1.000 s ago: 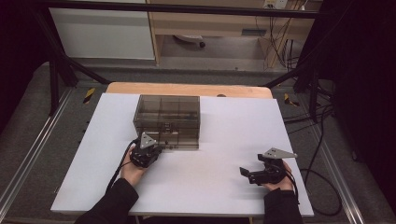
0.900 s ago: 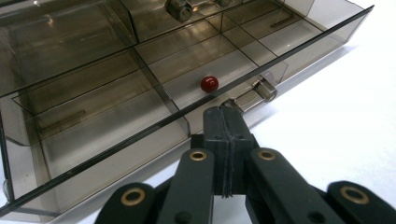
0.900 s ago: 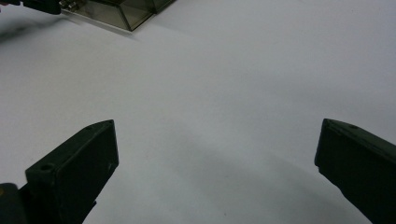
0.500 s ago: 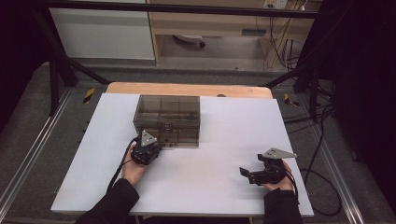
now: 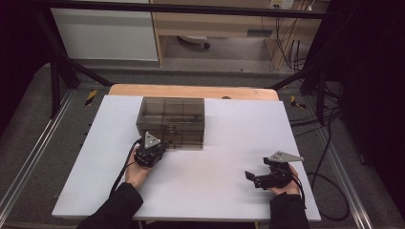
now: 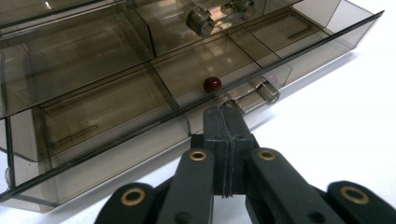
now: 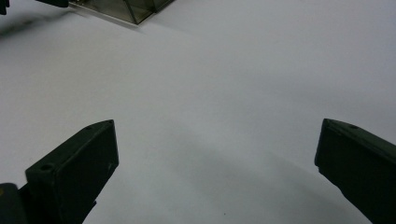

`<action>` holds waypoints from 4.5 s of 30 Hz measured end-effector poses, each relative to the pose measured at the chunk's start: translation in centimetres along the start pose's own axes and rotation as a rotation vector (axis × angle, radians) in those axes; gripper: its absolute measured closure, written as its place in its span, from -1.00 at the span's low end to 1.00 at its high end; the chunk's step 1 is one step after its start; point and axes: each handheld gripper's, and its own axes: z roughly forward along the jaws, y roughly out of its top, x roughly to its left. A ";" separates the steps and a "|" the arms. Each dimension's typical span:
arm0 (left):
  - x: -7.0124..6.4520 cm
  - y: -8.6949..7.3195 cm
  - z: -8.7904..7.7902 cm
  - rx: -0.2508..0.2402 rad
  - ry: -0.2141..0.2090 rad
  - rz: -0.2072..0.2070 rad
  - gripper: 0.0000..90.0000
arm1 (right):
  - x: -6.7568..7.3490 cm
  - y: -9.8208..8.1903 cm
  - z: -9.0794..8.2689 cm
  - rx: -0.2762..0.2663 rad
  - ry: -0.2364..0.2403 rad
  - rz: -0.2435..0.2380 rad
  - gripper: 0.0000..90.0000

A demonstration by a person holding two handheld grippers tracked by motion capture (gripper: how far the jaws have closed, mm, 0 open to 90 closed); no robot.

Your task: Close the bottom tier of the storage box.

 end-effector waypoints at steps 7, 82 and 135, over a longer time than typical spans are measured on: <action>0.1 0.1 0.2 -0.006 0.004 -0.002 0.99 | 0.0 0.0 0.0 -0.001 0.000 0.000 -1.00; 0.8 -0.5 -3.1 -0.002 -0.047 0.012 0.74 | -0.1 -0.1 0.0 0.003 0.000 -0.003 -1.00; 6.7 -6.5 -10.8 0.020 -0.056 -0.029 -0.93 | 0.1 -0.1 0.1 0.012 0.014 -0.002 -1.00</action>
